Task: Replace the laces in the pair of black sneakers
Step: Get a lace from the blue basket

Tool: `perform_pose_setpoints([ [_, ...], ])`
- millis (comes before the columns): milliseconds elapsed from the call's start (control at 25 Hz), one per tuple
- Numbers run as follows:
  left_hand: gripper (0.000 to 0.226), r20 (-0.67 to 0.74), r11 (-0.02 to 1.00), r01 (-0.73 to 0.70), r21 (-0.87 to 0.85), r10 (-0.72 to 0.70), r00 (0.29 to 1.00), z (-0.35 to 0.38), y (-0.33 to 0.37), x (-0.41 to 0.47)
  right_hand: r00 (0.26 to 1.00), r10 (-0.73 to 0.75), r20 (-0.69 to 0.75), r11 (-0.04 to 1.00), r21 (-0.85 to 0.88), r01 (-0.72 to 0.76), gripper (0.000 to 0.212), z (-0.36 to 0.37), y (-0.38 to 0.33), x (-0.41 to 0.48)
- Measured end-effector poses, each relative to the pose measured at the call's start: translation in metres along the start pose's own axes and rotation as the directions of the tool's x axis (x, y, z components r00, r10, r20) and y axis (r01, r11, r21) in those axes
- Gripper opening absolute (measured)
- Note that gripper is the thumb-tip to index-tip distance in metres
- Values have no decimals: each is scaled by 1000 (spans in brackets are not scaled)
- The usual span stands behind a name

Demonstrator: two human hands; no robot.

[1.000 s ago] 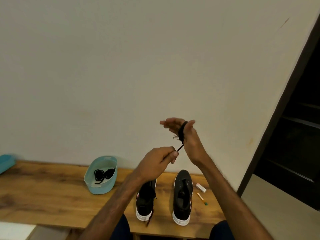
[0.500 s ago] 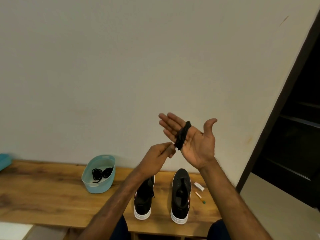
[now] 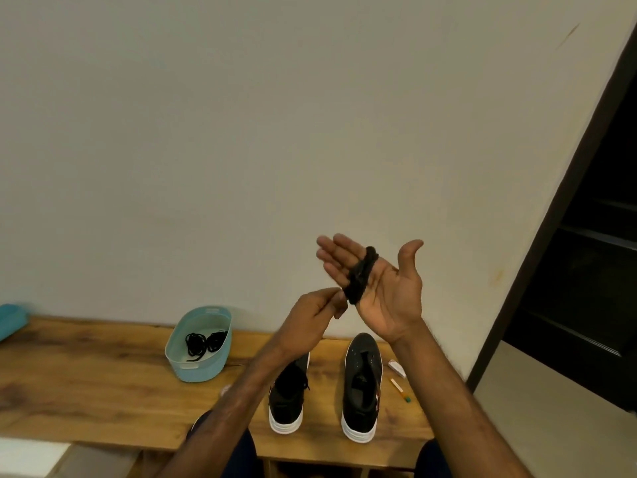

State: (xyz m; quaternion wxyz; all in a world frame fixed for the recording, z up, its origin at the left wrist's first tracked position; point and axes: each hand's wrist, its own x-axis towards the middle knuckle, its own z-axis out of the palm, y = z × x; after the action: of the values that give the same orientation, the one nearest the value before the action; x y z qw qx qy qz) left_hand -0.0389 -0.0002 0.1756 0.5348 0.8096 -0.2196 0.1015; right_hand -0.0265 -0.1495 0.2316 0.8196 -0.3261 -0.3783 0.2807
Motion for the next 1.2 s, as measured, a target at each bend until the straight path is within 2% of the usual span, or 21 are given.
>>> perform_pose_setpoints([
  [40,39,2,997,-41,65,41,999,3,-2,-5,988,-53,-144,984,-174,27,107,-6,-1,2],
  [80,39,-8,991,-68,112,69,998,3,-2,-9,962,-92,-257,913,-407,-21,105,-11,0,3],
  [120,39,-34,983,-70,171,77,996,-1,-1,-11,943,-99,-317,780,-614,-125,102,-16,4,1],
  [160,40,-68,969,-67,236,85,994,-7,-3,-11,939,-55,-339,631,-741,-230,101,-20,12,-3],
  [200,41,-90,948,-68,311,100,991,-14,-7,-10,936,26,-350,513,-799,-313,103,-22,19,-8],
  [240,43,-86,915,-78,396,121,989,-19,-9,-8,925,99,-368,442,-816,-372,108,-21,24,-12],
  [280,45,-68,883,-92,460,139,988,-22,-10,-7,910,157,-384,428,-804,-413,113,-20,26,-16],
  [400,54,-93,849,-139,510,215,972,-23,-8,-6,835,435,-337,538,-646,-541,117,-18,19,-20],
  [480,59,-182,885,-156,439,258,949,-25,-5,-1,801,583,-140,631,-544,-554,118,-13,17,-21],
  [520,59,-208,925,-160,344,241,948,-24,-4,4,812,583,-17,716,-461,-523,118,-11,18,-22],
  [560,57,-204,965,-160,206,202,958,-20,-1,6,851,515,101,825,-328,-460,117,-9,20,-23],
  [600,51,-170,988,-144,52,151,974,-12,1,8,903,384,192,922,-139,-363,116,-10,22,-22],
  [640,46,-123,991,-111,-72,101,987,-2,4,8,948,222,227,966,85,-246,113,-14,21,-20],
  [680,43,-87,988,-55,-145,42,995,8,6,5,975,78,208,953,271,-134,109,-18,20,-16],
  [720,42,-72,985,11,-174,-24,997,17,6,1,987,-22,158,935,354,-36,106,-21,19,-12],
  [760,41,-70,981,68,-181,-82,994,22,4,-4,994,-72,81,945,324,42,103,-24,20,-10],
  [800,39,-66,979,113,-171,-126,990,25,-2,-8,996,-85,-26,977,192,89,100,-28,24,-10],
  [880,34,-26,980,177,-93,-180,983,24,-11,-15,964,-130,-232,971,-227,76,93,-35,36,-17],
  [960,28,17,978,204,50,-205,979,22,-11,-22,928,-201,-314,820,-572,-16,83,-42,50,-22],
  [1080,29,-48,922,220,318,-216,975,19,-9,-28,928,-180,-327,513,-836,-196,56,-48,66,-29],
  [1200,26,-79,931,272,244,-261,962,12,-20,-31,944,-127,-306,194,-941,-279,33,-46,72,-33],
])
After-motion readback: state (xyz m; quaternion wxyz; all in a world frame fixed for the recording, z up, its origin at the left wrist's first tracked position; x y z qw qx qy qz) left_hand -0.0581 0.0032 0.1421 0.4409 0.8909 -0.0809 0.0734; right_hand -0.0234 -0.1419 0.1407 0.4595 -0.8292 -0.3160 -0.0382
